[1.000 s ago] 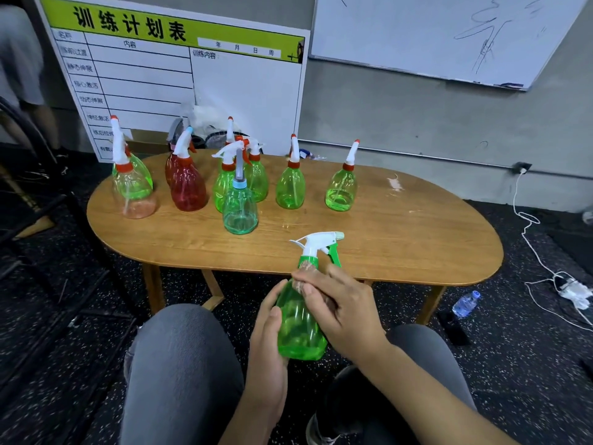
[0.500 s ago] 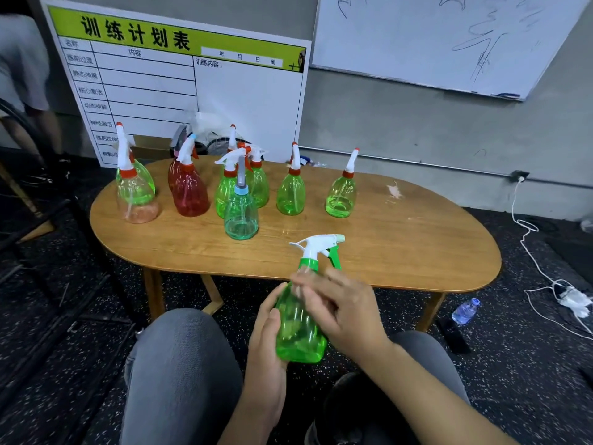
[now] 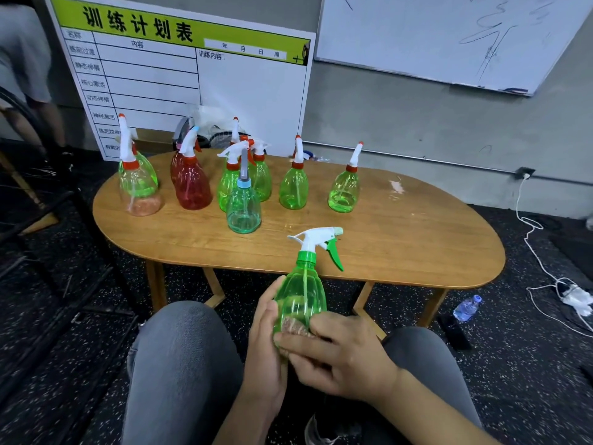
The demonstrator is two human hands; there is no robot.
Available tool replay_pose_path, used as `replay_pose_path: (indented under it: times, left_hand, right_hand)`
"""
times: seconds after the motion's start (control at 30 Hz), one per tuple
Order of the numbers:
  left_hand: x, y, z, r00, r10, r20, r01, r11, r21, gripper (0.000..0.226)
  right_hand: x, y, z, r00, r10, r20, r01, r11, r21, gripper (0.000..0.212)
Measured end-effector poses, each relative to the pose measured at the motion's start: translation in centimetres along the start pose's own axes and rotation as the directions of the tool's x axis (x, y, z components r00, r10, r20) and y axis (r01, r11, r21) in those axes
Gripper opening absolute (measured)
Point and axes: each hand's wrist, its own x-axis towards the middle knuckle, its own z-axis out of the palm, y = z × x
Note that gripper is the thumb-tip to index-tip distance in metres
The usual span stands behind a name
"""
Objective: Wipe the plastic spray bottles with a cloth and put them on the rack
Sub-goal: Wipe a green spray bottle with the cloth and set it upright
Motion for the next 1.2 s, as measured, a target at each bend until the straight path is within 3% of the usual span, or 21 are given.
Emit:
replay_pose_path:
  times: [0.1,0.23,0.3,0.4,0.57,0.63,0.83,1.0,1.1,1.2]
  left_hand:
    - [0.1,-0.2,0.1,1.0,0.009,0.0,-0.009,0.999,0.037,0.052]
    - [0.1,-0.6,-0.2,0.999,0.019,0.027,-0.021,0.996,0.089,0.049]
    - [0.1,-0.7,-0.3,1.0,0.012,0.018,-0.014,0.993,0.114,0.069]
    - [0.0,-0.8,-0.3,0.999,0.038,0.036,-0.043,0.985,0.167,0.1]
    - [0.3,-0.9,-0.5,0.998,0.059,0.013,-0.06,0.998,0.02,0.064]
    - [0.1,-0.7,-0.3,0.998,0.061,0.023,-0.061,0.998,0.01,0.058]
    - [-0.3,-0.6,0.2,0.995,0.024,0.102,-0.029,0.998,0.051,0.049]
    - [-0.2,-0.6,0.0,0.991,0.026,0.131,-0.041,0.993,0.112,0.056]
    - [0.0,-0.6,-0.2,0.994,0.037,0.102,-0.048,0.993,0.105,0.055]
    - [0.0,-0.7,-0.5,0.994,0.031,0.102,-0.04,0.995,0.09,0.049]
  right_hand:
    - [1.4,1.3,-0.1,0.987,0.142,-0.077,-0.14,0.99,0.031,0.023]
    - [3.1,3.5,0.4,0.902,0.392,-0.18,-0.381,0.92,0.093,0.025]
    - [3.2,3.6,0.7,0.892,0.42,-0.171,-0.411,0.908,0.086,0.026]
    - [2.7,3.0,1.0,0.837,0.508,-0.203,-0.462,0.855,0.234,0.027]
    - [0.5,2.3,0.7,0.606,0.768,-0.208,-0.579,0.605,0.546,0.025]
    - [0.0,1.9,0.7,0.582,0.796,-0.167,-0.598,0.558,0.575,0.02]
    - [1.1,2.3,0.2,0.596,0.788,-0.155,-0.559,0.546,0.624,0.024]
    - [2.1,2.5,0.2,0.66,0.735,-0.155,-0.57,0.624,0.535,0.026]
    - [2.0,2.1,0.8,0.716,0.687,-0.126,-0.57,0.679,0.462,0.029]
    - [1.7,1.0,0.7,0.846,0.521,-0.117,-0.474,0.833,0.286,0.03]
